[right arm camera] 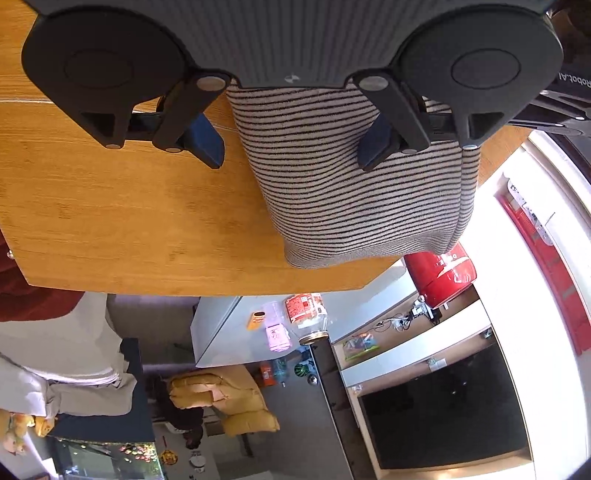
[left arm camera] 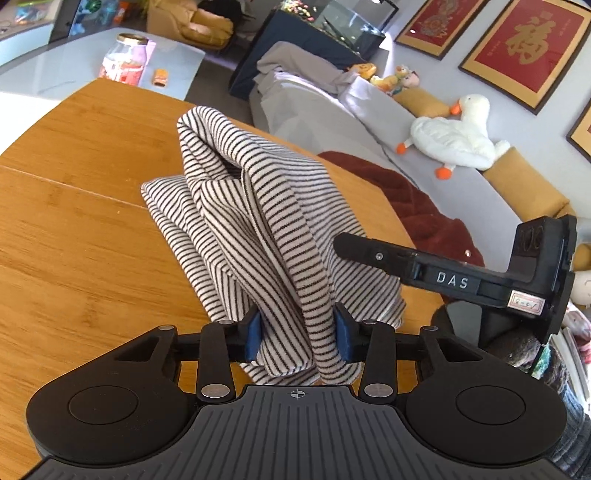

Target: Fold clothes

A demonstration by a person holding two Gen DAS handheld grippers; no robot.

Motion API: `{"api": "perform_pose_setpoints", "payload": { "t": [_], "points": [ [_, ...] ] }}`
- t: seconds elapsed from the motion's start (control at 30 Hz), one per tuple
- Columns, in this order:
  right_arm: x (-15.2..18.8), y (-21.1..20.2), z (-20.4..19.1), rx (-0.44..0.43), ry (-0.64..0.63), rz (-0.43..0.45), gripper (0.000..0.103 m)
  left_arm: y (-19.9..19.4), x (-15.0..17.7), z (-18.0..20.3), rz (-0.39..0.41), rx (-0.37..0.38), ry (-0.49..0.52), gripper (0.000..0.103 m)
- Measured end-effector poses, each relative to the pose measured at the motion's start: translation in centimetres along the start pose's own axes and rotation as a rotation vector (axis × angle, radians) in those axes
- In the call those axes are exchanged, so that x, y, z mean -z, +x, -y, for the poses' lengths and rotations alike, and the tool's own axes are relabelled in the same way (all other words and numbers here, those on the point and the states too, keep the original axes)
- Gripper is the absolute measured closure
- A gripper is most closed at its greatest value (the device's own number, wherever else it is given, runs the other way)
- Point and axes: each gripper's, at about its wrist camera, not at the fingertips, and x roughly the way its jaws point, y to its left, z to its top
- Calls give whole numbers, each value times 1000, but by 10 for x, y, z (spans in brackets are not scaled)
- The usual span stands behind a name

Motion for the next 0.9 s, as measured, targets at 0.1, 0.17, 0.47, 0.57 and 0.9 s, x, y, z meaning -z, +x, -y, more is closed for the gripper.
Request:
{"api": "perform_pose_setpoints", "payload": {
  "t": [0.1,0.17,0.47,0.57,0.9],
  "points": [
    [2,1,-8,15,-49,-4,19,-22,-13,6,61,-22,42,54],
    [6,1,-11,7,-51,-12,19,-39,-25,12,126,-43,80,53],
    [20,-10,-29,14,-70,-39,18,15,-76,13,149,-70,87,50],
    [22,-22,-31,-42,-83,-72,17,35,-68,-4,105,-112,100,46],
    [-56,10,21,-150,123,2,17,30,-63,-19,109,-57,130,46]
  ]
}}
